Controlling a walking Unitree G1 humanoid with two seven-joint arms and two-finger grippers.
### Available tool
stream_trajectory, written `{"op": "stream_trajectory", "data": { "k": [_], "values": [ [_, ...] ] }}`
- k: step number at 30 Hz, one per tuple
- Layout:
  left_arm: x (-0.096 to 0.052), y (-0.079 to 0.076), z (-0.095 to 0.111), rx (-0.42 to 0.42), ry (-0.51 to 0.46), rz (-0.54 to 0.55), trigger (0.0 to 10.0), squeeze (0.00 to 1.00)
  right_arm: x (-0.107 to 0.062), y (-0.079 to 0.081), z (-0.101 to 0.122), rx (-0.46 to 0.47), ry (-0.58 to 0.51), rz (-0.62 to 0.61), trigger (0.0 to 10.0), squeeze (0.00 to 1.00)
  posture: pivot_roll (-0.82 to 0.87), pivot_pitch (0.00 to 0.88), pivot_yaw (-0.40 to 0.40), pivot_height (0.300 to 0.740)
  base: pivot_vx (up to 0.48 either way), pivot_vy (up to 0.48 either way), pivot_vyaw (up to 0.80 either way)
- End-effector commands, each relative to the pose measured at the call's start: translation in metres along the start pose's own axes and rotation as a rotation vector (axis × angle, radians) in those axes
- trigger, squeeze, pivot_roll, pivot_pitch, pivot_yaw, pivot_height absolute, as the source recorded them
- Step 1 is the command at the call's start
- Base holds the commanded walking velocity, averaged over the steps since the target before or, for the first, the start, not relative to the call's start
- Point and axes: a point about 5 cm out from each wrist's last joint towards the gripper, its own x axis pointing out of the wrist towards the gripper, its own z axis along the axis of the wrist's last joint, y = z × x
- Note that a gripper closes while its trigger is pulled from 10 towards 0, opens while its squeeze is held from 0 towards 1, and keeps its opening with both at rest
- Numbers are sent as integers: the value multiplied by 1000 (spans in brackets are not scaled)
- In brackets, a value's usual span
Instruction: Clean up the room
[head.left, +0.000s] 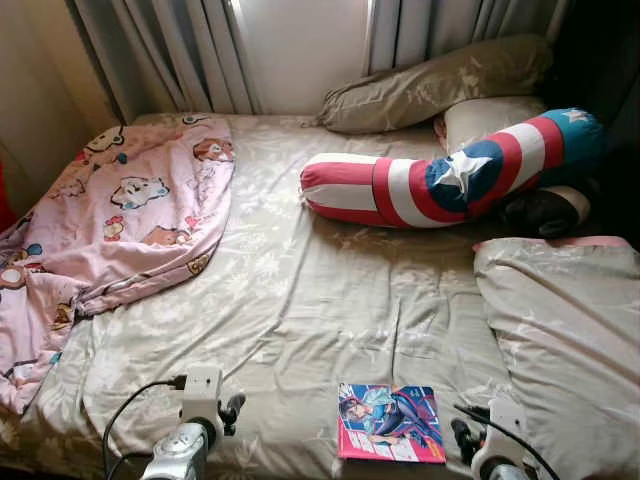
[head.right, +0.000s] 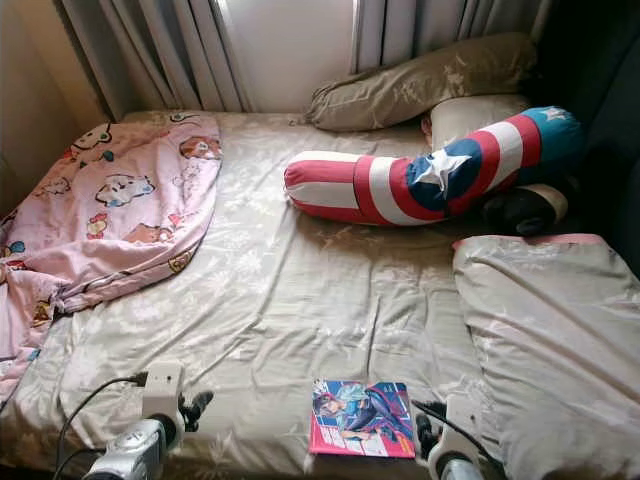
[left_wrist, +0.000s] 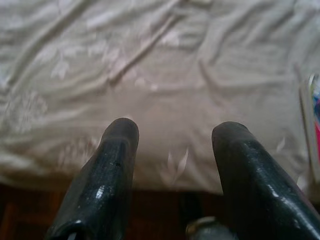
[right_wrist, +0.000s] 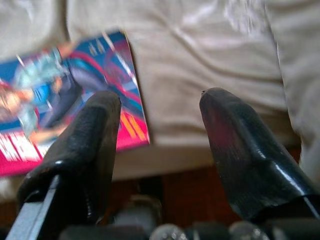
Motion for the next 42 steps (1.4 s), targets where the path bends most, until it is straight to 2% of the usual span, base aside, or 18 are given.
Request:
{"op": "stream_trajectory", "data": {
  "k": [1,7,10,12,16,18,26,31,34,38,42],
  "values": [
    [-4,5,-14,5,57,23,10000,0,-3,-2,-13,14,53,-21,10000,0,17,0,39,740,0,0,0],
    [-7,3,-27,-30,95,38,10000,0,-7,-1,-25,31,88,-20,10000,0,-8,0,50,740,0,0,0],
    [-9,3,-35,-40,119,47,10000,0,-7,1,-28,-13,109,3,10000,0,-9,0,49,740,0,0,0],
    [-11,2,-40,-43,138,41,10000,0,-8,4,-29,-48,111,16,10000,0,-7,0,50,740,0,0,800],
    [-13,3,-44,-39,149,43,10000,0,-8,6,-30,-25,109,26,10000,0,-4,0,51,740,0,0,800],
    [-13,3,-45,-43,151,47,10000,0,-7,10,-30,-57,113,44,10000,0,-5,0,52,740,0,0,800],
    [-12,4,-43,-53,149,51,10000,0,-6,12,-27,-48,107,38,10000,0,0,0,53,740,0,0,773],
    [-11,6,-38,-63,139,64,10000,0,-5,11,-24,-11,104,9,10000,0,13,0,47,740,0,49,0],
    [-10,7,-37,-62,141,63,10000,0,-4,11,-24,-34,110,-2,10000,0,22,0,46,740,0,280,0],
    [-9,7,-35,-60,141,60,10000,0,-4,12,-22,-20,105,7,10000,0,21,0,48,740,0,279,0],
    [-10,13,-35,-62,151,70,10000,0,-4,14,-22,-20,111,11,10000,0,25,1,56,740,0,290,0]
  ]
}}
